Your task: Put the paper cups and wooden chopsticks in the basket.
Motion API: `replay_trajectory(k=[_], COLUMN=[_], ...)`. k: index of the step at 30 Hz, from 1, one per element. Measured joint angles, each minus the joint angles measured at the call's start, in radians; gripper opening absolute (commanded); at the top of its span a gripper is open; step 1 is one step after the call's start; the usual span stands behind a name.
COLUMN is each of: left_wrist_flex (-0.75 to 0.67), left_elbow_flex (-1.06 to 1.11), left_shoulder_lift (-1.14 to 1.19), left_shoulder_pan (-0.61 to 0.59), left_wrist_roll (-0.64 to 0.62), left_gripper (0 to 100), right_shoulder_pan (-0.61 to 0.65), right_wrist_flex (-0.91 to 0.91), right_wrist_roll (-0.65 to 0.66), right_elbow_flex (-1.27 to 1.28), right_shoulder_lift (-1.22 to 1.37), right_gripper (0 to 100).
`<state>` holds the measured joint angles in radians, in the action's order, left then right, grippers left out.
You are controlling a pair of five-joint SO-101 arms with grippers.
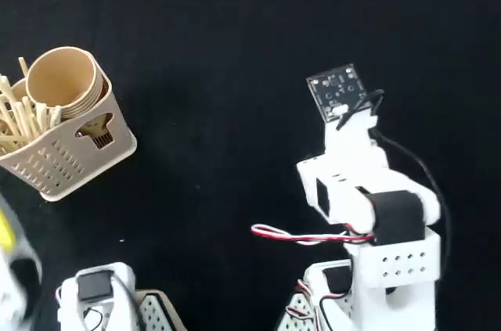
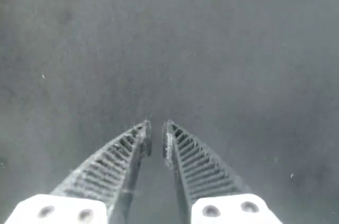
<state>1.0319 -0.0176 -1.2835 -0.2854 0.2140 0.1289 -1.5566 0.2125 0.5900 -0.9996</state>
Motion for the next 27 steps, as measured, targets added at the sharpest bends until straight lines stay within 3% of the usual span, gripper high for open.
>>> replay_trajectory(k=[6, 10, 13, 27], left_wrist_flex=[-0.394, -0.669, -0.798, -0.852], left_elbow_flex=[0.440, 0.736, 0.916, 1.240], left_shoulder_lift=[-0.061, -0.078, -0.074, -0.077], left_shoulder_pan=[-0.233, -0.296, -0.308, -0.350], left_wrist_roll=[-0.058, -0.101, -0.104, -0.109], left_gripper=[3, 3, 3, 6], right_shoulder_pan=[0.000, -0.057, -0.089, -0.163], right_wrist_flex=[0.052, 0.106, 0.132, 0.137], right_wrist_roll=[0.000, 0.005, 0.063, 0.161], right_elbow_flex=[0.204, 0.284, 0.353, 0.448], right_shoulder_lift=[-0.204, -0.405, -0.499, -0.592], right_gripper=[5.5, 5.6, 5.6, 5.7])
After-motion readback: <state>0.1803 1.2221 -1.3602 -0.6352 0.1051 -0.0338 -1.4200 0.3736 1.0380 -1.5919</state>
